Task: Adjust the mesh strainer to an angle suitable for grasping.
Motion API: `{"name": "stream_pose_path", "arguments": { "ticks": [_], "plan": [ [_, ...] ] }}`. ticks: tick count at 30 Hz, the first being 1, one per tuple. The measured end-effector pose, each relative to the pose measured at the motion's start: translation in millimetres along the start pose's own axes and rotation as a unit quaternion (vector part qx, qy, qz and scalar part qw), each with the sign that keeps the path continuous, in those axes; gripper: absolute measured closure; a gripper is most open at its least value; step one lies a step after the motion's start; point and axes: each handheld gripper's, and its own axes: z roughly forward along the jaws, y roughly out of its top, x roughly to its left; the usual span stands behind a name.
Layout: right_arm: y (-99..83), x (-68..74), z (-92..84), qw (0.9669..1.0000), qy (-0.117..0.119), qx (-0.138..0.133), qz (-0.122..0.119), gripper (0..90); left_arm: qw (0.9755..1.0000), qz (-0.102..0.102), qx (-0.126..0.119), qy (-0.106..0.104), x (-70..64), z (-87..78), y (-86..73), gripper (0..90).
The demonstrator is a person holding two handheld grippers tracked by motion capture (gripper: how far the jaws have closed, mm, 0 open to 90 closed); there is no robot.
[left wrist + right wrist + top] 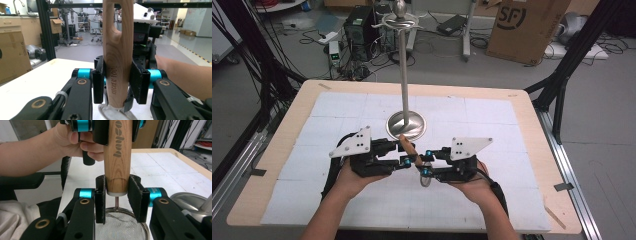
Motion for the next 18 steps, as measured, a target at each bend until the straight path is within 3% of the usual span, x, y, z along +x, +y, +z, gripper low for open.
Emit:
{"name": "stream_pose_path", "arguments": {
  "ticks": [12,18],
  "plan": [
    [1.0,0.7,11.9,1.0,0.008,-0.001,0.004,69.0,0.9998,0.016,0.012,0.007,-2.5,-1.7,2.9,68.7],
    [1.4,1.0,11.2,0.9998,0.01,-0.009,0.015,68.7,1.0,-0.006,0.005,0.002,0.6,-3.7,3.4,68.8]
  ]
}}
